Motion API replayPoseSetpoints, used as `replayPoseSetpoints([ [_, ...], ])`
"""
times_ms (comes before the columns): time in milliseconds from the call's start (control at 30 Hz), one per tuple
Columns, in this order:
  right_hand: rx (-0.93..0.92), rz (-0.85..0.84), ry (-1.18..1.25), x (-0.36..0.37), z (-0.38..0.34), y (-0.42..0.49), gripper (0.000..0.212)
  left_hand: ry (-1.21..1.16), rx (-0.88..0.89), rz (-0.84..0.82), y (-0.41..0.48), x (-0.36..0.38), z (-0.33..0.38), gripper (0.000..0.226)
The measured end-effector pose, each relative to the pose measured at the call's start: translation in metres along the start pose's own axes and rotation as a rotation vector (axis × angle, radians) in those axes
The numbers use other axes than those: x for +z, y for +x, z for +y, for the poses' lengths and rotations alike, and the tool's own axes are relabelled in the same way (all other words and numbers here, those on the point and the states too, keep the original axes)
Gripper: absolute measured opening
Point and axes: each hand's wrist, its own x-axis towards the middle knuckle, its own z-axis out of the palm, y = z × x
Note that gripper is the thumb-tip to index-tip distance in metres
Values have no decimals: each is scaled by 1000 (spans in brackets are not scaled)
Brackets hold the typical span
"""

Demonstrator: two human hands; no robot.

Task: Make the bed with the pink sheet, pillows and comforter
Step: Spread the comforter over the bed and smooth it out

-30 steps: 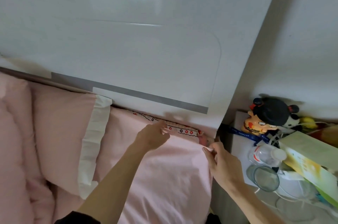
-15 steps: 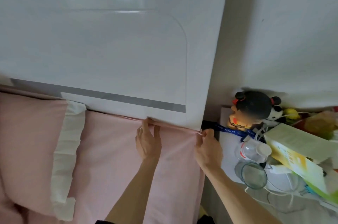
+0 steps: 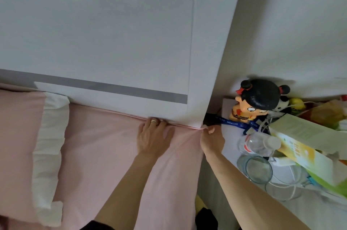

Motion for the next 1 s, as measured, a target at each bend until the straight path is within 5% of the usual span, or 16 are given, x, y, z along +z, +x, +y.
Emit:
replayPoseSetpoints([
  [167,94,-91,80,9,3,5,18,111,153,8,0,0,-6,35],
  [433,258,-120,430,6,26,16,14,84,152,79,0,4,-9,31],
  [567,82,-84,-28,-11,47,26,18,74,164,117,-3,12,-9,31],
  [700,-146,-156,75,-7,39,10,29,56,173,72,0,13,-6,29],
  [833,-390,-99,-119,-5,28,7,31,44,205,42,0,9,-8,31],
  [1000,-392,8,-293,-11,27,5,22,1,252,61,-1,-2,-9,32],
])
